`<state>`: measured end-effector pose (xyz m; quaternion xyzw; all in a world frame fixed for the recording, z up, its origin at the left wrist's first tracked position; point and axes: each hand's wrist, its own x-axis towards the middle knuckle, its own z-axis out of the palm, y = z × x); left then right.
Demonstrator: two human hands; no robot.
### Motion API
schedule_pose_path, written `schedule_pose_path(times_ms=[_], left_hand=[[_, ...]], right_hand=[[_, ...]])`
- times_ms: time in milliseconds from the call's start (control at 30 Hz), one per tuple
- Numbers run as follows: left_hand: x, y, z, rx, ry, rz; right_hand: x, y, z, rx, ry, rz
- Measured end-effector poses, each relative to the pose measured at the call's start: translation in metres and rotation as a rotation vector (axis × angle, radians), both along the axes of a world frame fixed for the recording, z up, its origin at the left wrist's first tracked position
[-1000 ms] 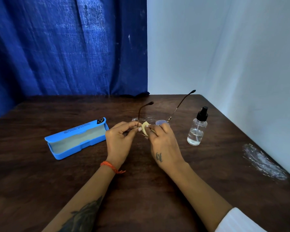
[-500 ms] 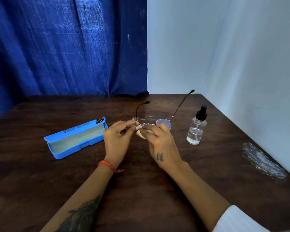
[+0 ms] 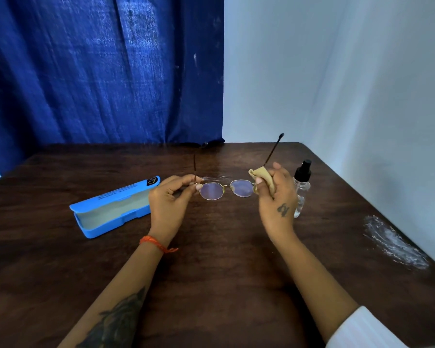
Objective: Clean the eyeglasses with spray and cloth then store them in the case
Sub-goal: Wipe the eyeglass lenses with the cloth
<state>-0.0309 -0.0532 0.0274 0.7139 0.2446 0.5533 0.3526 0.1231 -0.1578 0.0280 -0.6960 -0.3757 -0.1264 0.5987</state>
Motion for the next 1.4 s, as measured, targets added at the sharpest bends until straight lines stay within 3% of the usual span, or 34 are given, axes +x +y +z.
schedule_pose_path(times_ms=[133, 467, 600, 867, 1033, 1133, 1400], left_hand=[[-0.001, 0.003, -0.001, -0.152, -0.045, -0.086], [0.015, -0.023, 0.003, -0.933, -0.41, -0.557], [0.022, -0.031, -0.002, -0.969, -0.359, -0.623], [0.026, -0.027, -0.007, -0.942, -0.377, -0.459], [0.027, -0.025, -0.01, -0.892, -0.38, -0.427], [0.028, -0.025, -0.011, -0.871, -0.374, -0.404], [0.024, -0.025, -0.012, -0.768, -0.31, -0.396]], right_hand=[[0.0, -0.001, 0.001, -0.021, 0.132, 0.103], [-0.01, 0.002, 0.0, 0.068, 0.308, 0.114], [-0.012, 0.002, 0.0, 0.095, 0.337, 0.127], [-0.016, 0.003, 0.0, 0.028, 0.251, 0.168], [-0.023, -0.003, 0.003, 0.073, -0.129, -0.015], [-0.025, -0.007, 0.005, 0.069, -0.348, -0.015], [-0.033, -0.003, -0.007, -0.301, -0.575, 0.152]])
